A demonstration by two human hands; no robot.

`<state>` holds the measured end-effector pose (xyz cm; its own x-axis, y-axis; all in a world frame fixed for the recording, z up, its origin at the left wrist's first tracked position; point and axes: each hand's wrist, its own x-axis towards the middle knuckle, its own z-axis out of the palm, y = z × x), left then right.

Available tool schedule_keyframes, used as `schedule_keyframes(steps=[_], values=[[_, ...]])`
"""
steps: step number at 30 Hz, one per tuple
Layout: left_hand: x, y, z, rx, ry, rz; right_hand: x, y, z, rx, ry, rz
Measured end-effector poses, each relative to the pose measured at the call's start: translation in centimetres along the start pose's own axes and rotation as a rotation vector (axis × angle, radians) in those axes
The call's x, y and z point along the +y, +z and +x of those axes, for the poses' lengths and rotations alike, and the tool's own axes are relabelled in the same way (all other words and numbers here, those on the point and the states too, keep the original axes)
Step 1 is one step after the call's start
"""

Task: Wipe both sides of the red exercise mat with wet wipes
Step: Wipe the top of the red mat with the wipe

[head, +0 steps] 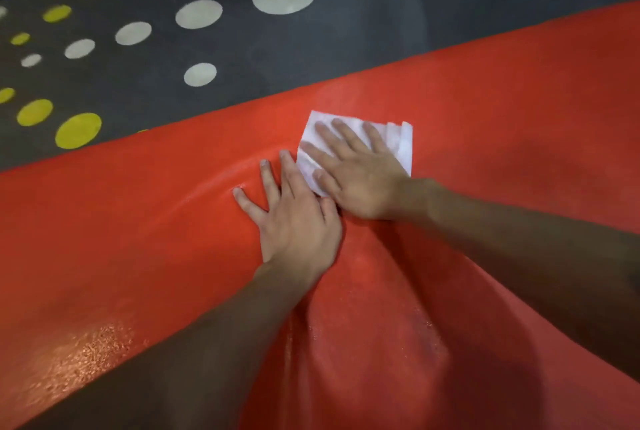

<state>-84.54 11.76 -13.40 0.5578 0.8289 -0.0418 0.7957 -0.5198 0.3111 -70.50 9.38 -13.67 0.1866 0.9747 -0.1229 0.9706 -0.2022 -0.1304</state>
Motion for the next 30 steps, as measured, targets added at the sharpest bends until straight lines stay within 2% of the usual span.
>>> schedule_keyframes(steps=[2, 5, 6, 7, 10, 11, 13, 15, 16, 18, 20, 21, 23, 25, 26, 28, 30], values=[[-0.2, -0.3, 0.0, -0.014, -0.006, -0.024, 2.3, -0.4, -0.2, -0.002, 0.005, -0.027], [-0.4, -1.8, 0.6, -0.153, -0.004, -0.1, 4.5, -1.3, 0.9, -0.028, 0.296, 0.004], [-0.8, -2.4, 0.6, -0.202, 0.013, -0.107, 3.3, -1.1, 0.9, -0.034, 0.325, 0.013], [-1.3, -3.1, 0.4, -0.251, 0.047, -0.082, 1.7, -0.7, 0.4, -0.029, 0.278, 0.006], [-2.4, -3.7, -1.2, -0.402, 0.154, 0.09, -0.2, 0.9, -2.4, -0.006, -0.03, -0.043], [-2.6, -3.7, -1.7, -0.423, 0.167, 0.139, 1.0, 0.6, -2.4, 0.001, -0.039, -0.055], [-2.4, -3.3, -1.7, -0.435, 0.164, 0.189, 3.9, -0.2, -1.4, 0.006, 0.142, -0.035], [-2.2, -3.3, -1.3, -0.447, 0.161, 0.206, 3.7, -0.5, -1.2, -0.023, 0.292, 0.008], [-2.2, -3.3, -1.2, -0.449, 0.157, 0.207, 2.3, -0.2, -1.6, -0.013, 0.278, 0.013], [-2.3, -3.3, -1.2, -0.459, 0.156, 0.198, -0.8, 0.6, -4.1, -0.001, 0.096, 0.005], [-2.5, -3.2, -1.3, -0.452, 0.156, 0.199, -0.5, 0.9, -5.9, -0.012, -0.052, -0.021], [-2.5, -3.2, -1.3, -0.445, 0.157, 0.207, 0.7, 0.4, -5.6, -0.012, -0.039, -0.025], [-2.3, -3.4, -1.2, -0.458, 0.153, 0.217, 3.1, -0.3, -4.4, -0.01, 0.143, -0.03], [-2.1, -3.5, -1.3, -0.476, 0.142, 0.217, 2.4, -0.2, -4.1, -0.01, 0.281, -0.001], [-2.0, -3.7, -1.3, -0.485, 0.139, 0.224, 1.0, 0.3, -4.6, -0.01, 0.255, 0.005], [-1.6, -4.2, -1.2, -0.504, 0.138, 0.252, -1.4, 1.0, -6.8, 0.002, 0.067, -0.007], [-1.1, -4.7, -1.3, -0.54, 0.125, 0.279, -0.5, 0.9, -8.0, -0.017, -0.034, -0.028]])
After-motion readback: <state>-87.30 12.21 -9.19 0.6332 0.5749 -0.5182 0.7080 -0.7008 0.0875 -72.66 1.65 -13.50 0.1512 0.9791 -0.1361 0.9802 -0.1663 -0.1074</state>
